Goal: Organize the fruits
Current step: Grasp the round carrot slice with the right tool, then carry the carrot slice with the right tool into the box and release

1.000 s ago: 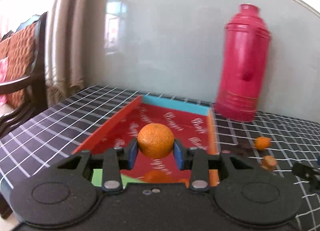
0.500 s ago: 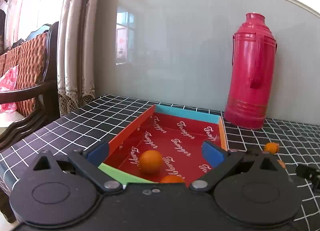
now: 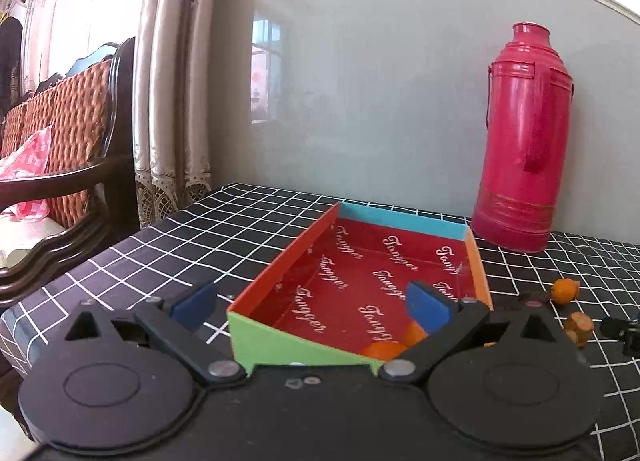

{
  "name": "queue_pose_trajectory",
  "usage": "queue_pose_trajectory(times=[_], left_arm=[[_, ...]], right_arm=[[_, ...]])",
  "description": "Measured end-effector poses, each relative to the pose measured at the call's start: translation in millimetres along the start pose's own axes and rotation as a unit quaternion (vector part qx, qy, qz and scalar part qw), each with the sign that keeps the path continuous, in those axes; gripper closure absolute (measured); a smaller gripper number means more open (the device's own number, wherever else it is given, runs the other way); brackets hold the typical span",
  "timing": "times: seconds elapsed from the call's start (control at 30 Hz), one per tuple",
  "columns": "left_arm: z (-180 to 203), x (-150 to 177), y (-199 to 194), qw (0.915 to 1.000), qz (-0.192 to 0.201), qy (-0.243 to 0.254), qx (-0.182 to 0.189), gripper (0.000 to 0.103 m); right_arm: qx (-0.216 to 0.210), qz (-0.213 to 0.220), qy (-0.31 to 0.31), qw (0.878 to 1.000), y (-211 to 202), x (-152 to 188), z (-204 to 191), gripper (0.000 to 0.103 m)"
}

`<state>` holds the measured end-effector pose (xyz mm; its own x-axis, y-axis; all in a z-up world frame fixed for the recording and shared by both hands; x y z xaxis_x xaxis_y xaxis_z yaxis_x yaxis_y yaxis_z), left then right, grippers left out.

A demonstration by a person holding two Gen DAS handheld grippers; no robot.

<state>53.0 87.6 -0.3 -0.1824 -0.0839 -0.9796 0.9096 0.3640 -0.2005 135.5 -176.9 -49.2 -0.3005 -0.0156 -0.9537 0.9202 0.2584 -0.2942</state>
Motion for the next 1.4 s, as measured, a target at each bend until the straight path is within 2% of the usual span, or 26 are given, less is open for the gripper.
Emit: queue_pose_trajectory(times=[0.13,0.23,0.43,0.53,0.67,0.77,1.0,1.4], left_arm=[[-7.2,-0.1,0.3,1.0000,0.000,0.000,-0.006,0.008],[-11.7,0.3,0.9,0.9999,-0.001,0.000,-0.012,0.008],[-20.0,0.3,2.2,0.9998,-0.001,0.001,-0.019,0.008],[-23.4,0.5,3.0,0.9998,-0.003,-0.001,-0.021,0.008],[-22.1,0.4,2.9,0.9998,-0.003,0.002,-0.019,0.008],[-20.3,-0.1,2.2,0.9998,0.000,0.003,-0.017,0.008],[-28.3,-0.3,-0.5,0.9997,0.002,-0.001,-0.023,0.008],[-52.3,2.9,-6.8,0.9988,-0.011,-0.001,-0.048,0.006]], right_arm=[[-0.009,-0.004,0.007,1.000,8.0,-1.4,-6.9,0.034],[-0.007,-0.013,0.009,1.000,16.0,-1.9,-11.5,0.047],[-0.012,-0.032,0.028,0.999,29.4,-3.6,-15.3,0.049],[-0.018,-0.058,0.033,0.998,38.7,-0.5,-16.8,0.055],[-0.028,-0.067,0.031,0.997,41.3,0.9,-19.2,0.068],[-0.029,-0.067,0.030,0.997,42.1,1.0,-18.7,0.068],[-0.034,-0.038,0.043,0.998,26.3,-12.7,-20.6,0.068],[-0.109,0.034,0.022,0.993,-2.8,-32.7,-94.3,0.068]])
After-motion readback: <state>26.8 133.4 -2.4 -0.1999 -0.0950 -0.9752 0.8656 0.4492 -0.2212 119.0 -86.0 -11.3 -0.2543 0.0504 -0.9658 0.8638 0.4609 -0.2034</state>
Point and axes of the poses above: each gripper's, at about its wrist camera, not at the fingertips, and y roughly the way its jaws point, z to its right, x to its underside, the point moved 2 cm from there along y, roughly the way its jaws point, and after that the axes turned 10 degrees about z, right-handed, at the moved point
